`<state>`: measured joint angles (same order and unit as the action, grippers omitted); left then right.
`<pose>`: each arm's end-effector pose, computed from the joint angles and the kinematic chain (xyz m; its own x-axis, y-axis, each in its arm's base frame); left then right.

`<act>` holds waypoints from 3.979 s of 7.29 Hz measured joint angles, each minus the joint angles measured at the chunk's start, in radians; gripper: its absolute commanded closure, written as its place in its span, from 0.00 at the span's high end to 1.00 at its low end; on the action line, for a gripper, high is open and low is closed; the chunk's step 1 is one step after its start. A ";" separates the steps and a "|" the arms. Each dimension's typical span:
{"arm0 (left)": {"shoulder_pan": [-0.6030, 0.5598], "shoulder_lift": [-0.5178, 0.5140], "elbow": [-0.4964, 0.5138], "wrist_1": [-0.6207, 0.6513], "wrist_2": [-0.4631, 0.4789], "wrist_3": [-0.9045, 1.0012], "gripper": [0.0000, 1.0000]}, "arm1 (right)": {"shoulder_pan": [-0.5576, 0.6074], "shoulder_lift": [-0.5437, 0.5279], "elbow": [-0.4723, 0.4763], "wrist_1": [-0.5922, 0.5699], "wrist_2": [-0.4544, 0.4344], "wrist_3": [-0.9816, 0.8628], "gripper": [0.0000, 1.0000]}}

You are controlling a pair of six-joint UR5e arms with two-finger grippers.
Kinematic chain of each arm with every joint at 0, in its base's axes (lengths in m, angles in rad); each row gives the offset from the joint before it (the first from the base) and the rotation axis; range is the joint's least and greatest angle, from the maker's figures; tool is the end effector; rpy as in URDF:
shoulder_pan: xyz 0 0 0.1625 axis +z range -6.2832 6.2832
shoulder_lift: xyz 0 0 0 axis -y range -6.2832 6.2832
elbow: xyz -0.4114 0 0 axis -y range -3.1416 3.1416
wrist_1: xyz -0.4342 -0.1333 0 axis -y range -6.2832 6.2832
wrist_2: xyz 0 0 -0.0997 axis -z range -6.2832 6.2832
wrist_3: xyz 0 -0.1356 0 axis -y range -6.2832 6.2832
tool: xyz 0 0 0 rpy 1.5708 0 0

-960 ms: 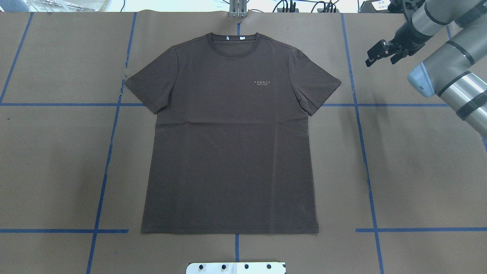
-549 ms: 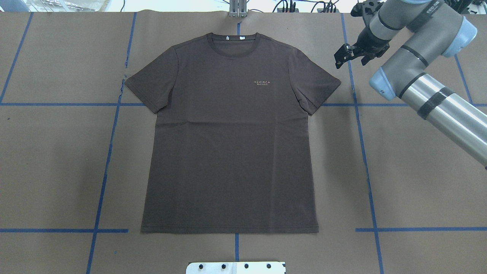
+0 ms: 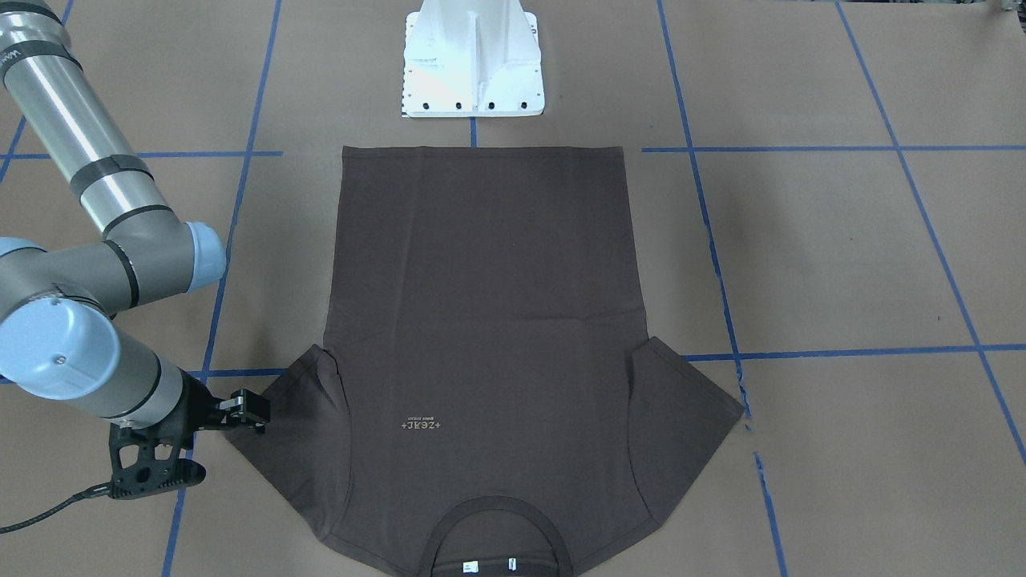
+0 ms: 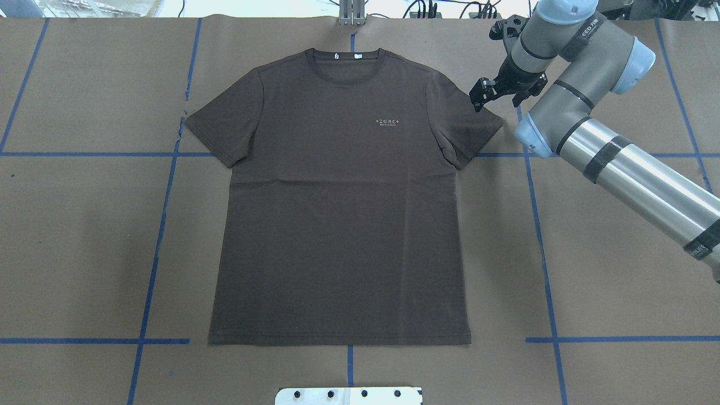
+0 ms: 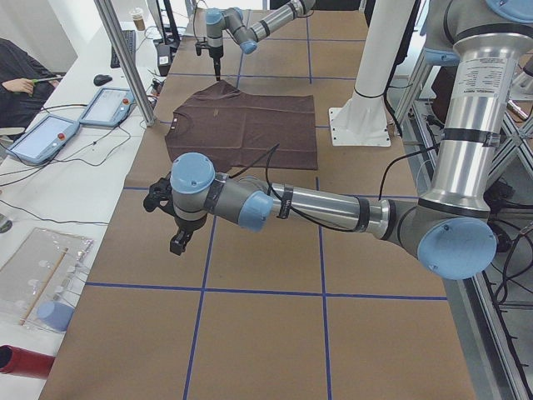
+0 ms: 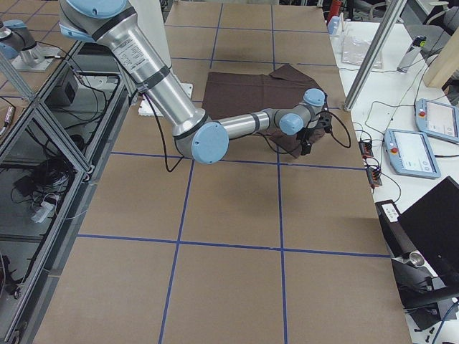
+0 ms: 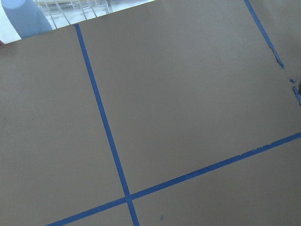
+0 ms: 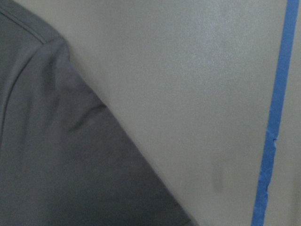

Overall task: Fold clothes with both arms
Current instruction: 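Move the right gripper down to the sleeve nearest it, then grasp the sleeve with the right gripper and fold it inward onto the shirt body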

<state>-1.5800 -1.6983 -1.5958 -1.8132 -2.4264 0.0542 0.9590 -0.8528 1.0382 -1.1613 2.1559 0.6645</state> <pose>-0.0365 -0.6074 0.5483 0.6579 0.3340 -0.6750 -0.0272 0.9062 0.4219 -0.4365 -0.7239 0.4300 0.6906 -0.1583 0.7057 0.0632 0.9852 0.1591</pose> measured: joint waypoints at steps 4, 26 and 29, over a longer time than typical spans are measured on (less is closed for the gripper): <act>0.000 0.000 -0.001 -0.002 0.000 0.001 1.00 | -0.010 -0.015 -0.019 0.001 -0.008 0.001 0.80; 0.014 -0.055 0.014 -0.016 0.004 -0.083 1.00 | -0.192 0.156 0.062 0.082 -0.239 0.145 1.00; 0.202 -0.126 0.020 -0.186 0.126 -0.548 1.00 | -0.091 0.096 0.200 -0.152 -0.011 0.200 1.00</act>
<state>-1.3780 -1.8246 -1.5762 -1.9993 -2.3008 -0.4943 0.8676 -0.7565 1.2377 -1.3137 2.1448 0.8640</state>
